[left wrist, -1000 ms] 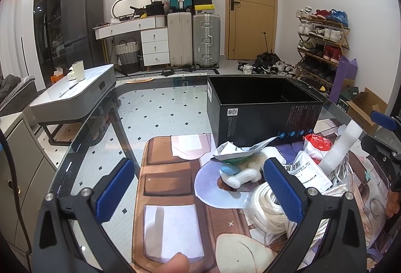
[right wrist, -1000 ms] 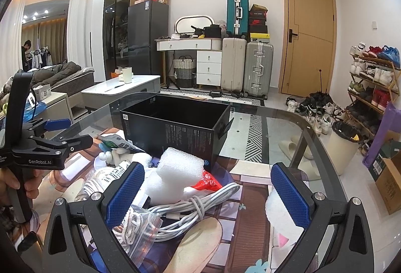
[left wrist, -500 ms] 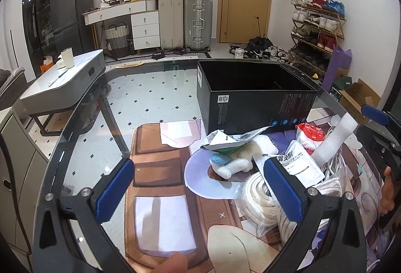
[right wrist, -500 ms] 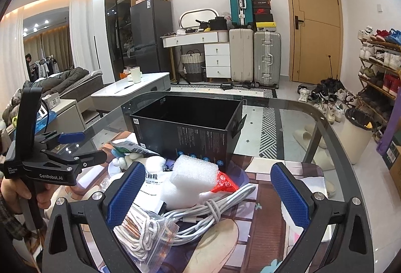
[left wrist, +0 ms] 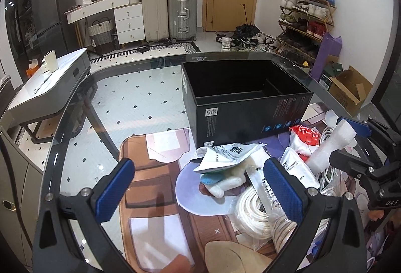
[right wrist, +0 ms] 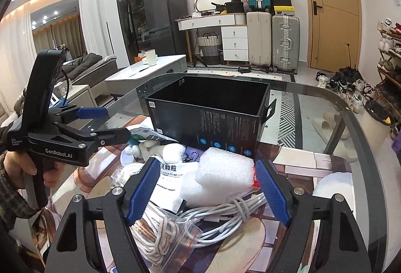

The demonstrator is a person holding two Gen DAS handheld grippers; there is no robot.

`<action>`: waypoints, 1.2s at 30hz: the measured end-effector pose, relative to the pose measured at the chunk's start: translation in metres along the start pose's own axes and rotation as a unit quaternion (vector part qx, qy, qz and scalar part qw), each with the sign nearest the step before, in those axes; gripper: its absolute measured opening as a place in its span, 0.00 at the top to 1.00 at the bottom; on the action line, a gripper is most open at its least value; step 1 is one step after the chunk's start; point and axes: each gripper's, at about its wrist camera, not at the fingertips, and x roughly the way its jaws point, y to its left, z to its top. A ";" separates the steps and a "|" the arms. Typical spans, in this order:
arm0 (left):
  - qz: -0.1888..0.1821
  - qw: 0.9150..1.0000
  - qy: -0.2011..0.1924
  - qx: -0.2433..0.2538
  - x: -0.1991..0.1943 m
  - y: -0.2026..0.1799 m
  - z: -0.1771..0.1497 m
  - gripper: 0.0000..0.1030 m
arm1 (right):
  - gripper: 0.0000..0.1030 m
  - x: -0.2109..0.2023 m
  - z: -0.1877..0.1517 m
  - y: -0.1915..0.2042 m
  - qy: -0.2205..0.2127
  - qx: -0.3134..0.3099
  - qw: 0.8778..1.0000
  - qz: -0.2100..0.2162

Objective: Organize soft objects
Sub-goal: 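Grasp the white foam block with the right gripper while the left gripper grasps the white sachet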

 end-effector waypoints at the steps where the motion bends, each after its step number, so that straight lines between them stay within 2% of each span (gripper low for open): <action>1: 0.001 1.000 0.005 0.006 0.003 0.000 0.001 0.00 | 0.29 0.002 0.000 -0.002 0.001 0.003 1.000 0.001; 5: -0.005 1.000 0.018 0.017 0.011 -0.002 0.006 0.01 | 0.37 0.002 0.000 -0.011 0.007 0.018 1.000 0.010; 7: -0.006 0.999 0.023 0.023 0.015 -0.003 0.009 0.01 | 0.45 0.003 0.000 -0.015 0.011 0.023 1.000 0.012; 13: -0.006 0.999 0.034 0.037 0.021 -0.012 0.014 0.11 | 0.64 0.005 -0.001 -0.021 0.016 0.032 0.999 0.022; 15: -0.002 0.998 0.042 0.036 0.024 -0.013 0.014 0.15 | 0.65 0.004 -0.001 -0.022 0.013 0.033 0.999 0.024; 19: -0.008 0.998 0.048 0.028 0.028 -0.015 0.015 0.16 | 0.65 0.002 0.000 -0.022 0.006 0.033 0.999 0.027; 21: -0.011 0.998 0.051 0.026 0.028 -0.017 0.017 0.25 | 0.66 0.001 0.000 -0.022 0.003 0.034 0.999 0.028; 25: -0.014 0.998 0.057 0.017 0.032 -0.021 0.021 0.27 | 0.66 -0.001 0.000 -0.022 -0.002 0.032 0.999 0.028; 27: -0.019 0.998 0.062 0.012 0.035 -0.020 0.022 0.35 | 0.66 -0.002 0.000 -0.022 -0.003 0.033 0.999 0.030; 36: -0.031 0.997 0.068 -0.004 0.038 -0.018 0.024 0.49 | 0.66 -0.007 0.001 -0.022 -0.013 0.034 0.999 0.028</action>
